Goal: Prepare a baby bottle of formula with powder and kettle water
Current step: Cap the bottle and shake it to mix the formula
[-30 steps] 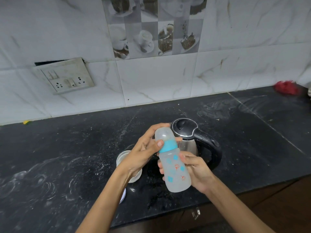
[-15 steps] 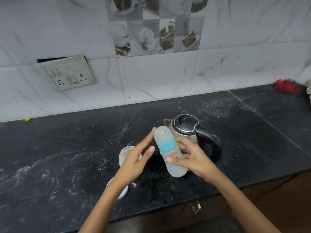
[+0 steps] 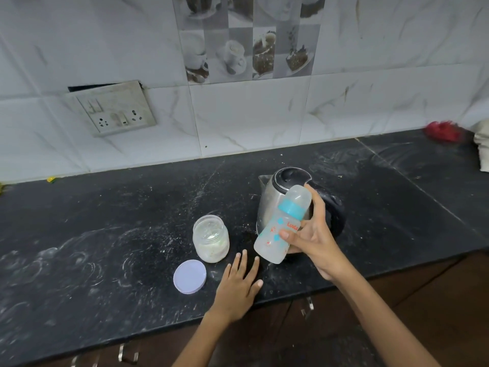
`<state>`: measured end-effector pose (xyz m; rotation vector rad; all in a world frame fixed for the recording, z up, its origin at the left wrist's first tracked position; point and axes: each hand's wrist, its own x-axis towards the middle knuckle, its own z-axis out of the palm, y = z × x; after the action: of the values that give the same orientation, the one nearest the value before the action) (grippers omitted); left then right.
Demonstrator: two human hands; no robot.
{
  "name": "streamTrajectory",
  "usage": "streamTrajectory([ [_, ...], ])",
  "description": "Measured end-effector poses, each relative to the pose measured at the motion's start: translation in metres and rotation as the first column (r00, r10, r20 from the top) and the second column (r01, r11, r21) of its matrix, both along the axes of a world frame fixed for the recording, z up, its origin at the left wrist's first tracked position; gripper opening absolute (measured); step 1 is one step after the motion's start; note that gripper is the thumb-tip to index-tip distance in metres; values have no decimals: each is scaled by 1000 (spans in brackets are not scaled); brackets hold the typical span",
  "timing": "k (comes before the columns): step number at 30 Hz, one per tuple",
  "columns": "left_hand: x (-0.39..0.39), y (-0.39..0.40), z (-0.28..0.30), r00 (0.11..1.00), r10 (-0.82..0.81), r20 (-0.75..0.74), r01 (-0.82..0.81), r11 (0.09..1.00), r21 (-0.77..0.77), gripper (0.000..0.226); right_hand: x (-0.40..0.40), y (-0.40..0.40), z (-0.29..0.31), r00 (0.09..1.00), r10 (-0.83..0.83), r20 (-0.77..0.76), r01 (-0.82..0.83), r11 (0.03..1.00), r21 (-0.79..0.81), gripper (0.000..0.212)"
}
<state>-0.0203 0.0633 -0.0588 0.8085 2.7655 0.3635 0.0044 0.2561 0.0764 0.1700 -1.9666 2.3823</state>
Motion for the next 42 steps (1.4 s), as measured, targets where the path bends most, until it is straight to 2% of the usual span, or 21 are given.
streamTrajectory([
  [5, 3, 9, -12, 998, 54, 34, -48, 987, -153, 85, 11, 5, 1, 998, -20, 66, 29, 991, -133, 88],
  [10, 9, 13, -9, 994, 106, 40, -98, 979, -179, 59, 19, 14, 7, 995, -4, 101, 33, 956, -292, 93],
  [13, 10, 14, -10, 993, 115, 27, -108, 978, -181, 57, 24, 15, 5, 994, -39, 103, 76, 917, -392, 87],
  [17, 12, 16, -10, 989, 136, 56, -123, 973, -195, 57, 37, 8, 5, 990, 25, 141, 15, 961, -276, 87],
  [21, 11, 16, -9, 987, 141, 72, -127, 977, -170, 58, 43, 16, 13, 990, -50, 128, 93, 931, -352, 79],
  [24, 12, 18, -10, 986, 146, 85, -128, 975, -183, 58, 51, 14, 11, 989, 0, 148, 31, 978, -206, 82],
  [25, 11, 18, -9, 985, 145, 88, -127, 975, -185, 58, 50, 15, 10, 989, -10, 144, 39, 978, -203, 82],
  [28, 4, 20, -8, 986, 142, 85, -125, 977, -172, 59, 46, 23, 13, 988, -92, 127, 129, 936, -327, 82],
  [32, -1, 19, -3, 985, 142, 94, -124, 976, -179, 59, 49, 13, 12, 990, 0, 138, 21, 989, -149, 84],
  [35, -5, 18, -8, 983, 158, 91, -141, 976, -168, 59, 39, 22, 14, 987, -108, 117, 138, 949, -283, 79],
  [36, -5, 18, -7, 983, 157, 93, -140, 976, -169, 59, 38, 22, 15, 987, -113, 114, 142, 949, -283, 79],
  [39, 1, 20, -10, 983, 147, 111, -128, 977, -168, 59, 44, 14, 9, 990, -30, 138, 45, 993, -109, 85],
  [42, 7, 16, -14, 982, 154, 108, -137, 979, -152, 59, 43, 20, 7, 985, -119, 124, 142, 969, -203, 83],
])
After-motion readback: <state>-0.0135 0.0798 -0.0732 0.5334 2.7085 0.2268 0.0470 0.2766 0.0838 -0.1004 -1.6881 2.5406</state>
